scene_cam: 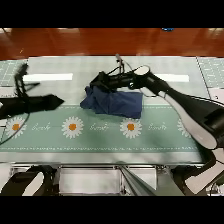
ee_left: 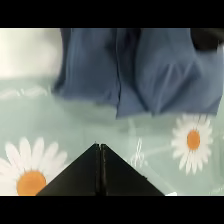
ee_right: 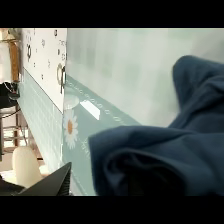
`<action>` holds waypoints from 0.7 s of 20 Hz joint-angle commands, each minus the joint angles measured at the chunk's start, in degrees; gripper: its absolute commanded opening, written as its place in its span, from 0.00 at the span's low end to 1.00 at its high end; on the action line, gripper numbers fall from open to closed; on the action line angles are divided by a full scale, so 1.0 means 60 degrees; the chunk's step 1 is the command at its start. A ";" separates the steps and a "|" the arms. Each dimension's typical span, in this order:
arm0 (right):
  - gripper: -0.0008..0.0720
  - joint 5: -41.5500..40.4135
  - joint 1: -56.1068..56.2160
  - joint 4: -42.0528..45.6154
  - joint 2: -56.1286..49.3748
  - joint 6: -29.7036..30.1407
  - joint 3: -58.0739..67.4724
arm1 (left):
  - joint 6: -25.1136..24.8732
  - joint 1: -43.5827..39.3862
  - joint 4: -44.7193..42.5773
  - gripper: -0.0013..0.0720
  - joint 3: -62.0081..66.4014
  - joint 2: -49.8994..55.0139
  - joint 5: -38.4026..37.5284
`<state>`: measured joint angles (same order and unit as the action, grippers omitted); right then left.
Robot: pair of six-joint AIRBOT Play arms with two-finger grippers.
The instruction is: Fold the shirts.
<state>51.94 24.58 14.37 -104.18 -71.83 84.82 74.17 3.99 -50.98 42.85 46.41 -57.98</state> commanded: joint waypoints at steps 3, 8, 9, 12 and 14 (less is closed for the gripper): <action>0.57 0.3424 -0.2805 0.4229 0.2215 -0.1668 0.0066 | 0.0004 0.1377 0.0080 0.04 0.2568 -0.0033 -0.0040; 0.57 0.4000 -0.4914 0.9876 0.5741 -0.3184 -0.1843 | 0.0270 0.1326 0.0106 0.04 0.2240 -0.0131 -0.0812; 0.57 0.3399 -0.5322 0.9945 0.6382 -0.3293 -0.2951 | 0.0270 0.1111 0.0109 0.04 0.1894 -0.0131 -0.0892; 0.57 0.0783 -0.5748 0.9194 0.7537 -0.3654 -0.6357 | 0.0288 0.0106 0.0721 0.04 0.0423 -0.0131 -0.1024; 0.57 -0.0302 -0.5632 0.7063 0.7184 -0.2696 -0.7541 | 0.0291 -0.0794 0.0874 0.04 -0.0506 -0.0127 -0.0729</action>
<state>61.34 -7.70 65.14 -63.55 -90.94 52.16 75.68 4.78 -47.92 46.41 45.69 -62.96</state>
